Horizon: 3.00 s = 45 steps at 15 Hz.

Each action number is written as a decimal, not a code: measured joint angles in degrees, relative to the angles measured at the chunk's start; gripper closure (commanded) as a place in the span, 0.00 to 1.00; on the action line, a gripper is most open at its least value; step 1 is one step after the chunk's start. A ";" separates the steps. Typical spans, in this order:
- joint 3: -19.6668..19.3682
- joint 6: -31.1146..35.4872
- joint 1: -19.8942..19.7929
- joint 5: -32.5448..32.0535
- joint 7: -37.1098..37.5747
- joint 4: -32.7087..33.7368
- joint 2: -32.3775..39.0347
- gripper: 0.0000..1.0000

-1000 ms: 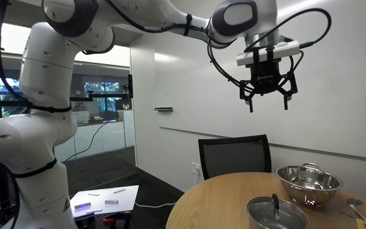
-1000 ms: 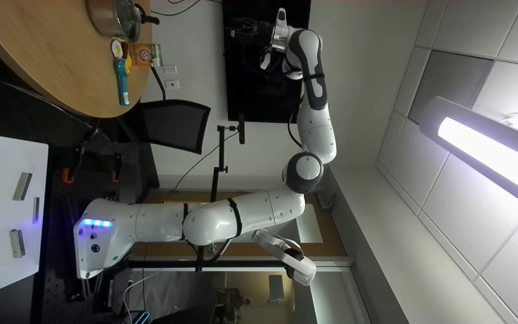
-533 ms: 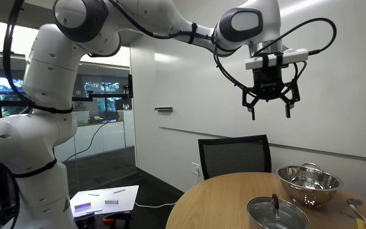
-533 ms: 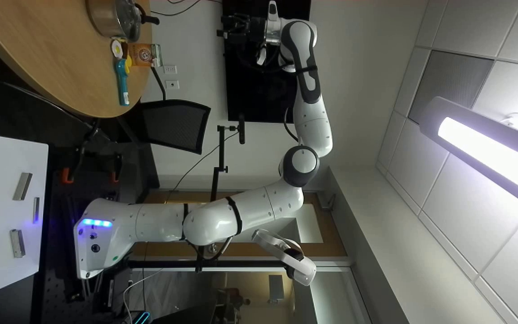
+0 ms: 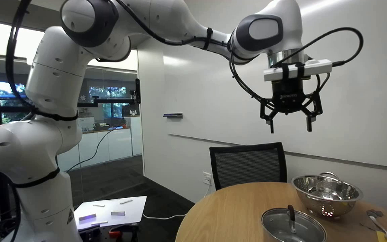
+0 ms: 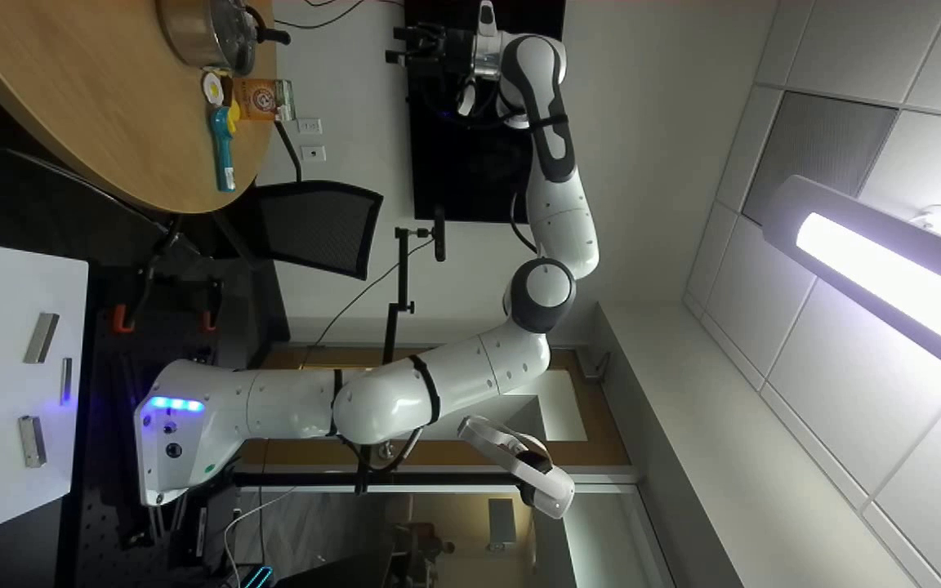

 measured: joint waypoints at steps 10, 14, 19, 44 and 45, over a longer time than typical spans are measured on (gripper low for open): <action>2.35 -1.16 -2.10 0.35 -4.58 7.55 9.96 0.00; 3.16 -4.21 -2.11 0.35 -4.70 11.25 13.94 0.00; 3.58 -6.25 -2.05 0.34 -4.69 14.44 17.89 0.00; 3.63 -9.59 -1.19 -1.32 -4.44 17.69 25.43 0.00; 3.55 -9.47 -1.20 -1.43 -4.39 17.69 25.72 0.00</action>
